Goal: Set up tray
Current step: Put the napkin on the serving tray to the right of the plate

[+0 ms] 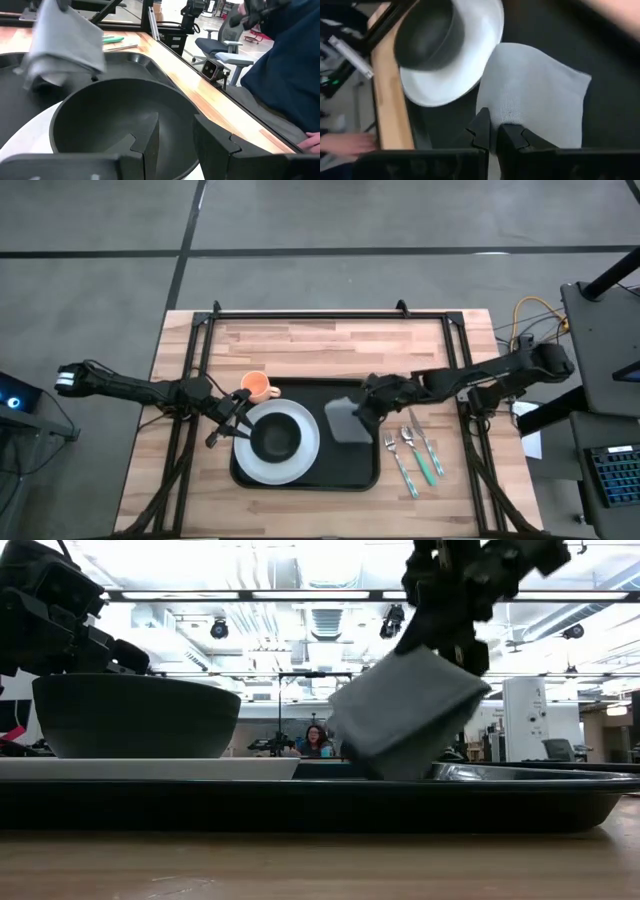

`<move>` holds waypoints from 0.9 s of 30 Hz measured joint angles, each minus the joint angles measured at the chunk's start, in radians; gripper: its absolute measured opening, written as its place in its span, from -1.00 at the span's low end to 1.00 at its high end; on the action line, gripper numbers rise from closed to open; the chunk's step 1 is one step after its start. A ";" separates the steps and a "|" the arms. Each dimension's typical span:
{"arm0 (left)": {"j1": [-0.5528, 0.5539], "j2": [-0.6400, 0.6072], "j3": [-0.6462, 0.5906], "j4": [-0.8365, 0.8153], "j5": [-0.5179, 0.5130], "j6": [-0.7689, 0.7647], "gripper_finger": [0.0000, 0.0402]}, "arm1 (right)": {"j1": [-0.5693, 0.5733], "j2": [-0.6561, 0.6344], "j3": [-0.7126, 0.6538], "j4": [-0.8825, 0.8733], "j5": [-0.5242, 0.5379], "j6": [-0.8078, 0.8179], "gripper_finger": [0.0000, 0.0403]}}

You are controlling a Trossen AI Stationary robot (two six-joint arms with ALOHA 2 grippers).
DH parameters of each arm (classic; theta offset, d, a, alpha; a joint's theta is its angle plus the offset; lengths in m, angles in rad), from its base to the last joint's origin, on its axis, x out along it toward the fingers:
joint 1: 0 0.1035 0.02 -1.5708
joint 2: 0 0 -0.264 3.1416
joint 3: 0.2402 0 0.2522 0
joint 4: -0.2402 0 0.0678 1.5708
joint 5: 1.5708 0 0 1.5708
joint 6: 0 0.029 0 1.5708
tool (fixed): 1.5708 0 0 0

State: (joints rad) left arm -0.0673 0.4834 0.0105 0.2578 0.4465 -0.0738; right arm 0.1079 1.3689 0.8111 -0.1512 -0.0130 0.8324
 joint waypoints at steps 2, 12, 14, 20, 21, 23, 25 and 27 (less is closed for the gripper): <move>0.000 0.000 0.000 0.000 0.000 0.000 -0.51 | 0.008 0.040 -0.004 0.006 -0.007 0.016 -0.96; 0.000 0.001 0.000 0.000 0.000 0.000 -0.51 | 0.014 0.161 0.142 -0.436 0.041 -0.002 -0.96; 0.000 0.001 0.000 0.000 0.000 0.000 -0.51 | 0.014 0.168 0.183 -0.475 0.067 -0.018 -0.96; 0.000 0.001 0.000 0.000 0.000 0.000 -0.51 | 0.011 0.161 0.260 -0.472 0.102 -0.056 -0.96; 0.000 0.001 0.000 0.000 0.000 0.000 -0.51 | 0.008 0.158 0.270 -0.474 0.103 -0.060 -0.96; 0.000 0.001 0.001 0.000 0.000 0.000 -0.51 | 0.005 0.156 0.288 -0.468 0.103 -0.063 -0.96; 0.000 0.001 0.001 0.000 0.000 0.000 -0.51 | 0.001 0.156 0.299 -0.474 0.089 -0.062 -0.96; 0.000 0.001 0.000 0.000 0.000 0.000 -0.51 | -0.002 0.156 0.313 -0.474 0.060 -0.051 -0.96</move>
State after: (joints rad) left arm -0.0673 0.4839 0.0105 0.2577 0.4465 -0.0738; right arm 0.1062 1.5249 1.1244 -0.6247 0.0466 0.7810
